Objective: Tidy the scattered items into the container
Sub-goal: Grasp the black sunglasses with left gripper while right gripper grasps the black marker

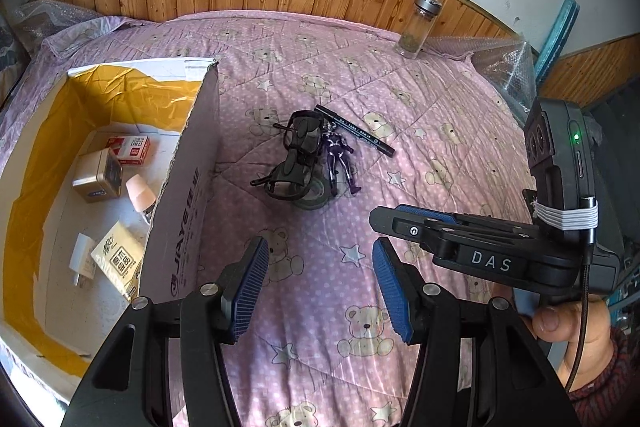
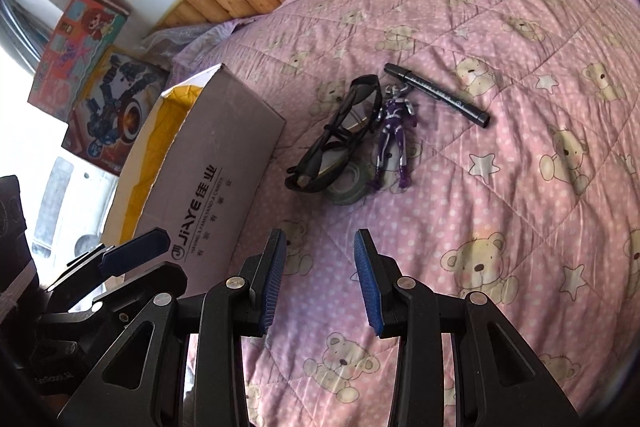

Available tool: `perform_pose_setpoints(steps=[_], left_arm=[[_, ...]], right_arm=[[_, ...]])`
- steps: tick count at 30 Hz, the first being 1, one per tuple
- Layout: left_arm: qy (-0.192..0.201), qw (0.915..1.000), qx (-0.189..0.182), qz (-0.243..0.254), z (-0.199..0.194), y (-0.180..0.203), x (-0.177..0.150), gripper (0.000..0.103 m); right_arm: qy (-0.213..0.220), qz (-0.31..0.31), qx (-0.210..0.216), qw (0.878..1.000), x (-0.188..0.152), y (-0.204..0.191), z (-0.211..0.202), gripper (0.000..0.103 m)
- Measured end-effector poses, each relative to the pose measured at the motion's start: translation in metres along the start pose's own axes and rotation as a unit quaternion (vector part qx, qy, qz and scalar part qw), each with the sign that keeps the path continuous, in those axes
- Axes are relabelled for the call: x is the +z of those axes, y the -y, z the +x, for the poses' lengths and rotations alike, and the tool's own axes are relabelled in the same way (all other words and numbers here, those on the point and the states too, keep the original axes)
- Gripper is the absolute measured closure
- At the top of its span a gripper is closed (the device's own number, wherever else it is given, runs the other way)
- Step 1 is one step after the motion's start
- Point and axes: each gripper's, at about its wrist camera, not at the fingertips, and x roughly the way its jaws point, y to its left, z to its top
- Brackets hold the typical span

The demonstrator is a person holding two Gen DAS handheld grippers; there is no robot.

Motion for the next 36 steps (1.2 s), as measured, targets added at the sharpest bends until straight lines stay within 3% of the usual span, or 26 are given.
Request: perform_pose_setpoints(steps=[6, 15, 24, 32, 36], left_arm=[[-0.007, 1.0000, 0.002, -0.005, 0.028, 0.000, 0.027, 0.043], [-0.032, 0.9994, 0.008, -0.009, 0.086, 0.000, 0.060, 0.042], [-0.061, 0.9977, 0.023, -0.017, 0.142, -0.012, 0.080, 0.042], [-0.092, 0.9948, 0.032, -0.029, 0.187, -0.025, 0.080, 0.042], [-0.080, 0.9955, 0.035, -0.036, 0.192, -0.031, 0.083, 0.041]], right_arm=[[0.005, 0.020, 0.000, 1.000, 0.016, 0.022, 0.006, 0.064], [0.016, 0.008, -0.035, 0.999, 0.057, 0.055, 0.014, 0.064], [0.001, -0.050, -0.077, 0.996, 0.094, 0.073, 0.047, 0.064], [-0.030, -0.114, -0.117, 0.986, 0.105, 0.080, 0.091, 0.064], [-0.022, -0.149, -0.126, 0.981, 0.106, 0.076, 0.099, 0.066]])
